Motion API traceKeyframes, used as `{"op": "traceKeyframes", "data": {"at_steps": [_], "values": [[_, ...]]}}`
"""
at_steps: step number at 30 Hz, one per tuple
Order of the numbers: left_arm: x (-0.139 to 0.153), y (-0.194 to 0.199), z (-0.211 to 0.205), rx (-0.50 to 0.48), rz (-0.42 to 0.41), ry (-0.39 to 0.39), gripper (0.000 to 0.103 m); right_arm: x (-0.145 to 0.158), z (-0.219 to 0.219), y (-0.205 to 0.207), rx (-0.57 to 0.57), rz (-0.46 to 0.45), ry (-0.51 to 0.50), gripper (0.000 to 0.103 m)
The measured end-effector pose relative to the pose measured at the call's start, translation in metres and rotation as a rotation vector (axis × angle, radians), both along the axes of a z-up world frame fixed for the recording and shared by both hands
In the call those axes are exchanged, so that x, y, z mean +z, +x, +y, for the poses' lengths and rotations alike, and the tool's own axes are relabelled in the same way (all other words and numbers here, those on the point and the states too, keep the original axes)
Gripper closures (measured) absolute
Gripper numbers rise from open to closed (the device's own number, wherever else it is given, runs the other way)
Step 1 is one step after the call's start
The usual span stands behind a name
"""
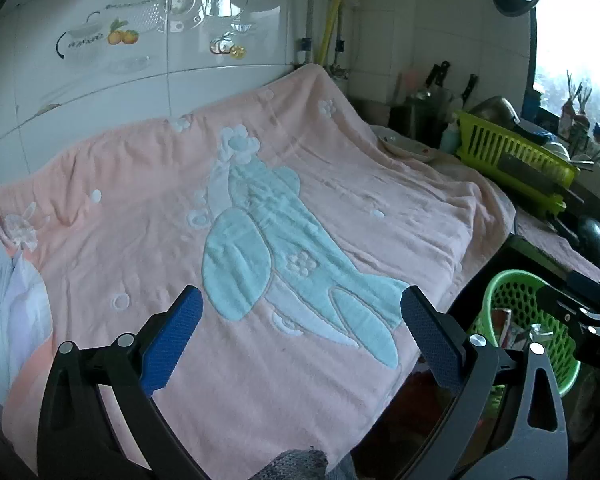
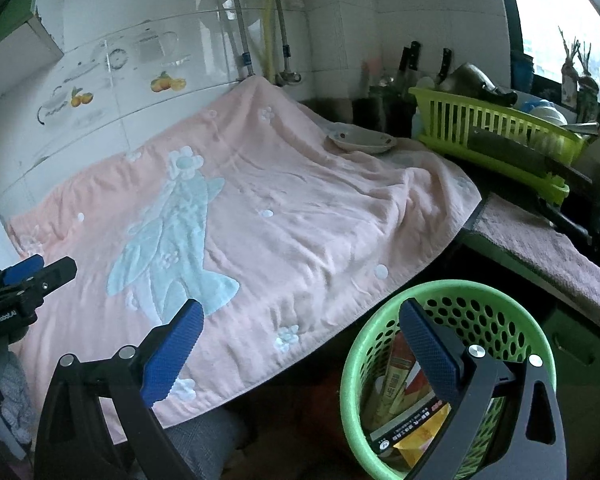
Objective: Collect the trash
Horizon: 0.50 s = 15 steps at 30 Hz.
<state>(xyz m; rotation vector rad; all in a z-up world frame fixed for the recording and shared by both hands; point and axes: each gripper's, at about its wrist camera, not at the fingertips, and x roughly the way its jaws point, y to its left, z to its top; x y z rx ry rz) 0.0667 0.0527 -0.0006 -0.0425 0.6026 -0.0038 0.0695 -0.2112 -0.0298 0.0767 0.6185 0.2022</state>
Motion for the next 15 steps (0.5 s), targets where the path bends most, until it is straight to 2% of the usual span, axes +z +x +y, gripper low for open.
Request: {"op": "traceKeyframes", "data": {"at_steps": [15], "values": [[-0.0035, -0.0023, -0.0018, -0.003, 0.011, 0.016, 0.005, 0.0003, 0.0018, -0.0016, 0.000, -0.001, 0.002, 0.008]]}}
